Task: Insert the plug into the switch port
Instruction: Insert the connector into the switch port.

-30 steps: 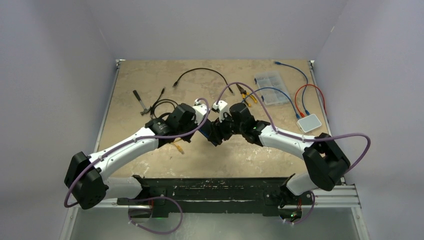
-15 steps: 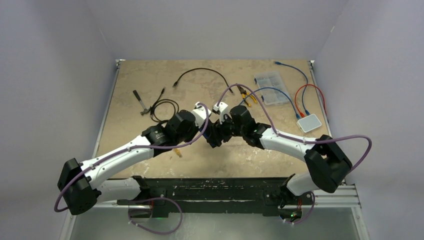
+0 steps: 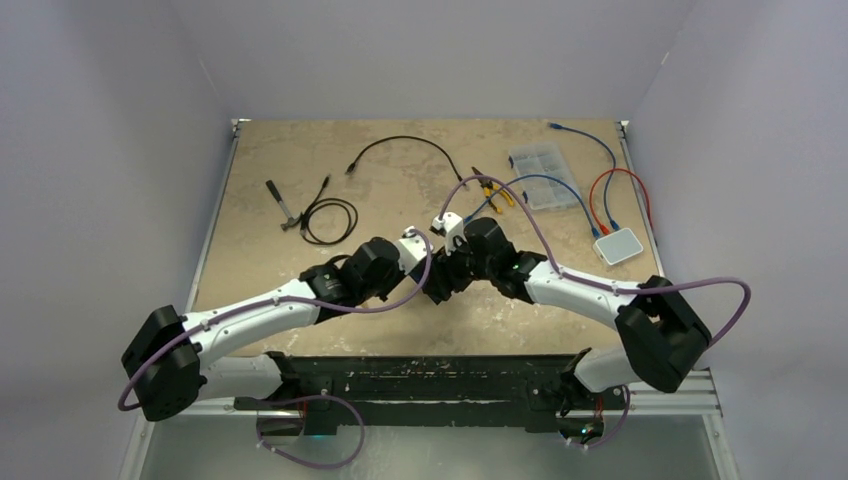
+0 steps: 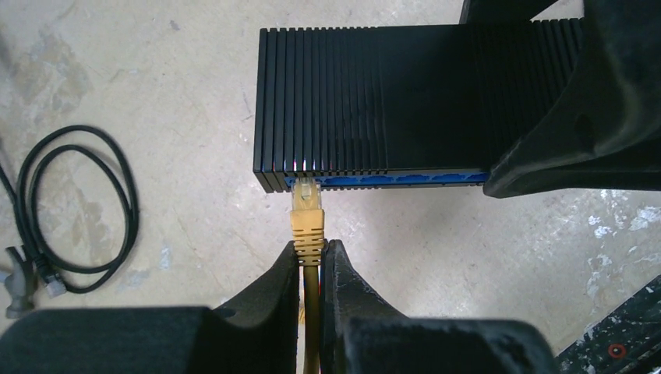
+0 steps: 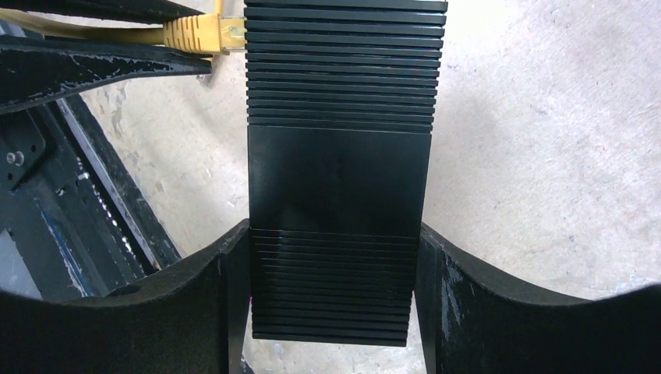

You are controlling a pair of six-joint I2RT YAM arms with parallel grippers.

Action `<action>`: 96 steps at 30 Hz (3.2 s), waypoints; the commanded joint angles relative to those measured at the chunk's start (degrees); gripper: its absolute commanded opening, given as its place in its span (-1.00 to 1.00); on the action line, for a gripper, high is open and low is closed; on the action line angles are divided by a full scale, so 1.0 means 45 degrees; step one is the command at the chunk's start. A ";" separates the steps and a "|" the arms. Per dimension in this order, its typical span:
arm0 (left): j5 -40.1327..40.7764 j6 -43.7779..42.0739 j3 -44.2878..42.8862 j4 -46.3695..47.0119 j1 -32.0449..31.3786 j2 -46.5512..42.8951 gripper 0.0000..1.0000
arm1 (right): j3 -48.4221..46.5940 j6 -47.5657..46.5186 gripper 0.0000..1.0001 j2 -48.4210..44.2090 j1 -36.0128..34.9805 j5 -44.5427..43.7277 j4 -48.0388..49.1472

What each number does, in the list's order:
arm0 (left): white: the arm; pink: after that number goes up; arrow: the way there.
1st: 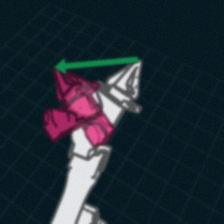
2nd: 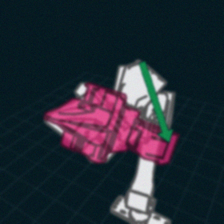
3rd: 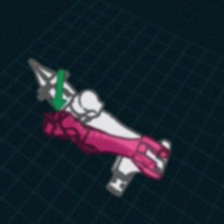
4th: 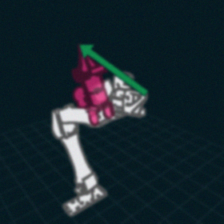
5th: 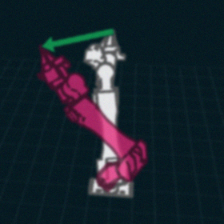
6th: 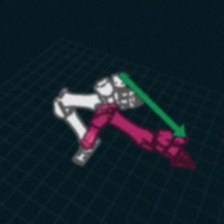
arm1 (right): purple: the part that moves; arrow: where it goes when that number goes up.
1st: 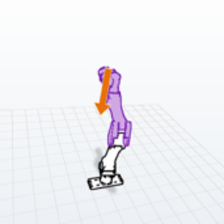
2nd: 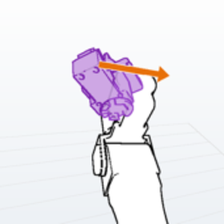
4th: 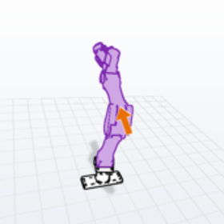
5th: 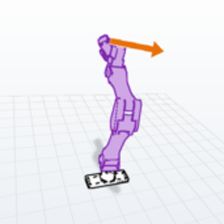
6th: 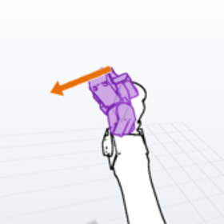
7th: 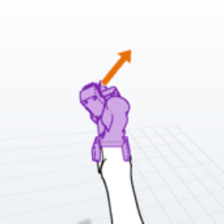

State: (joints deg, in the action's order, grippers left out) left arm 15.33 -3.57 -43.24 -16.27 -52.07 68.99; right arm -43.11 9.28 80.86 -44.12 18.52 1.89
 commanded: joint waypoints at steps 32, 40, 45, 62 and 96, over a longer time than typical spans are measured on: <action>-0.0251 0.4396 -0.1241 -0.1391 -0.0294 -0.2280 -0.16 | -0.0647 0.0350 -1.00 -0.0591 -0.0480 -0.0826 0.1161; 0.0190 0.4230 -0.2304 -0.3235 -0.0290 -0.0976 -0.27 | -0.0788 0.0253 -1.00 -0.0410 -0.0411 -0.0537 0.1202; 0.0450 0.3972 -0.2529 -0.3275 -0.0283 -0.0609 -0.44 | -0.0774 0.0243 -1.00 -0.0449 -0.0413 -0.0389 0.1201; 0.1327 0.3369 -0.3099 -0.3751 -0.0284 -0.1093 -0.42 | -0.0697 0.0261 -1.00 -0.0310 -0.0372 -0.0087 0.1377; 0.0212 0.2496 -0.3062 -0.2386 -0.0283 0.0257 -1.00 | -0.0501 -0.0202 -1.00 -0.0808 -0.0387 0.1812 0.2293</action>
State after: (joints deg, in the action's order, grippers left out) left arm 19.29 9.80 -55.20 -34.04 -53.06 69.58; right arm -43.59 9.37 79.55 -45.47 19.00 4.19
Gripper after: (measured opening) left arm 0.067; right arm 0.674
